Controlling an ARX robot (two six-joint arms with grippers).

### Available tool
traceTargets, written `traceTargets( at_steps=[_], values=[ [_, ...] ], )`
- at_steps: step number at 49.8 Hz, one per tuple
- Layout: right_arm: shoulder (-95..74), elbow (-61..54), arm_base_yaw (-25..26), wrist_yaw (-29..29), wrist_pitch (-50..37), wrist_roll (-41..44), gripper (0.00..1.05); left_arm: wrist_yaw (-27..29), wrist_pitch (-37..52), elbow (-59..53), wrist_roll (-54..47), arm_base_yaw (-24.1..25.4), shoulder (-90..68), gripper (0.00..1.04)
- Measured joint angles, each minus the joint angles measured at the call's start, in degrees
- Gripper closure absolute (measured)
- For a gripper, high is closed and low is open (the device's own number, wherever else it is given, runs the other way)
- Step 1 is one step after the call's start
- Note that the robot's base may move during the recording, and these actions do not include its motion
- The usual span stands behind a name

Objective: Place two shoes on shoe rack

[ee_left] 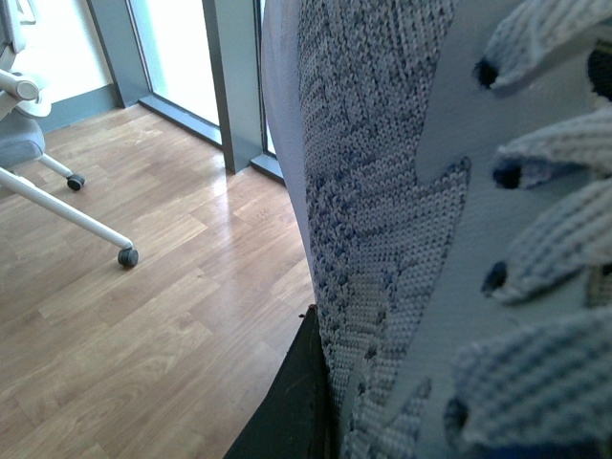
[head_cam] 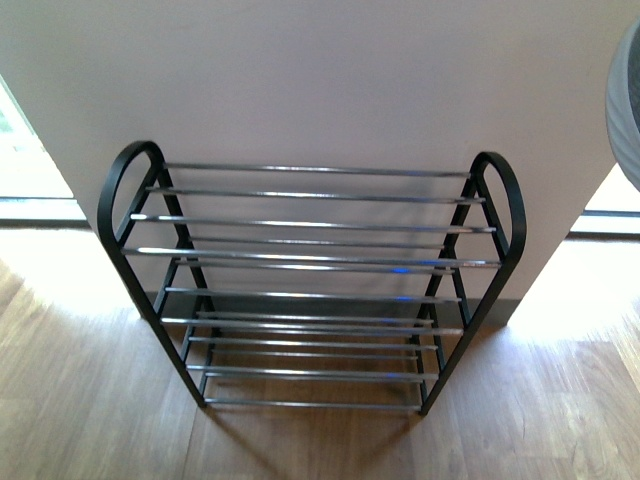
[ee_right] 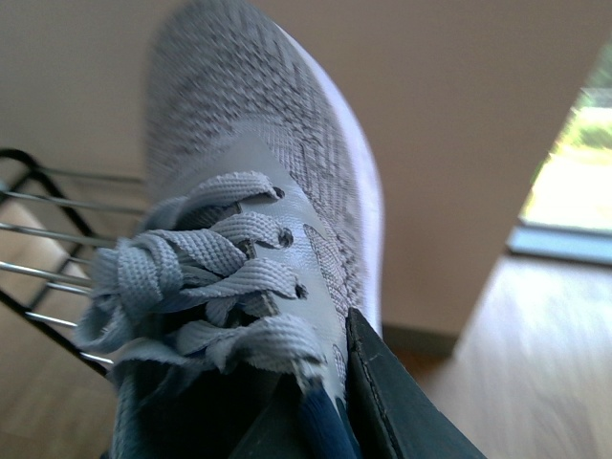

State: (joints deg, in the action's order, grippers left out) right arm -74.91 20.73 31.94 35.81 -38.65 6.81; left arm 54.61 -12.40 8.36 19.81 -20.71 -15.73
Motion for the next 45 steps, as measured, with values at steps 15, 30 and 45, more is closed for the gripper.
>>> traceTargets(
  at_steps=[15,30,45],
  values=[
    [-10.27,8.72,-5.09,5.27,-1.66,-2.69,1.03,0.20,-0.02,0.00,0.00,0.02,0.00,1.01],
    [-25.05,27.10,-15.23,-16.11,8.98,-0.94,1.03,0.07,0.00,0.00,0.00,0.02,0.00,1.01],
    [-37.11,43.71,-25.18,-27.98,18.43,-0.94,1.03,0.07,0.00,0.00,0.00,0.02,0.00,1.01]
  ],
)
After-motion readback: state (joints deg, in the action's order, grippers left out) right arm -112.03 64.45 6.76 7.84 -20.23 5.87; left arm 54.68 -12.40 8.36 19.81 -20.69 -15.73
